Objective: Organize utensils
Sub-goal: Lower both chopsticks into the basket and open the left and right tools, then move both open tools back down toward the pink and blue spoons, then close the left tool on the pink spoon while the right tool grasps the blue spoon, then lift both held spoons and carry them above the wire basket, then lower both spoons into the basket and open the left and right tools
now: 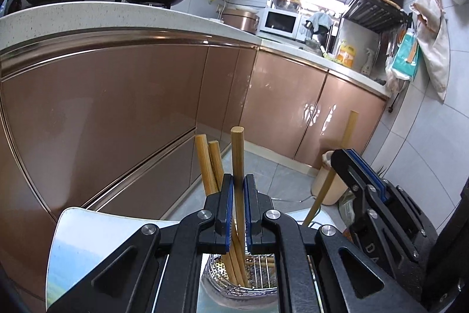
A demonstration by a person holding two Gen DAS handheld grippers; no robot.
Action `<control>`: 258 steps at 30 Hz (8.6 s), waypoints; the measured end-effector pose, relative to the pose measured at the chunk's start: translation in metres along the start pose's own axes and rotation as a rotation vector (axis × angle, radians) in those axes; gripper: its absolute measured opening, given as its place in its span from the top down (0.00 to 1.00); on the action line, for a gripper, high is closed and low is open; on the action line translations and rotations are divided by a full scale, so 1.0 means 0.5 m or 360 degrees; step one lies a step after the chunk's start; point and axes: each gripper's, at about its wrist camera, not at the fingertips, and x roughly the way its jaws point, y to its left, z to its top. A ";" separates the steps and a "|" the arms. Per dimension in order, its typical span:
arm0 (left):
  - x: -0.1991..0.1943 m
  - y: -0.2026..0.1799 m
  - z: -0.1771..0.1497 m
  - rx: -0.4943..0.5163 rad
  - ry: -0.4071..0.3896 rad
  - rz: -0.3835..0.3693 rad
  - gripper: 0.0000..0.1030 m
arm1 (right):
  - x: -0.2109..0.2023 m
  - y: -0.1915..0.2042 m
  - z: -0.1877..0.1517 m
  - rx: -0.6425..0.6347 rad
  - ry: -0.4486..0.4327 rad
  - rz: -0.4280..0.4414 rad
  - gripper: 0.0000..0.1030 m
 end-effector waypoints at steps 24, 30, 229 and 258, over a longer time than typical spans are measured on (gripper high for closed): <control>-0.119 -0.014 -0.019 -0.0019 0.0019 0.0070 0.77 | -0.115 -0.016 0.027 0.0060 0.0144 0.0066 0.72; -0.182 -0.023 -0.036 0.0015 -0.0025 0.0118 0.66 | -0.164 -0.010 0.038 0.0040 0.0138 0.0053 0.62; -0.005 -0.016 0.004 0.0016 0.0275 0.0113 0.88 | 0.028 -0.013 0.028 -0.0365 0.0836 0.0094 0.92; -0.169 -0.026 -0.011 0.0011 0.0194 0.0126 0.61 | -0.126 -0.012 0.084 -0.0218 0.0764 0.0137 0.77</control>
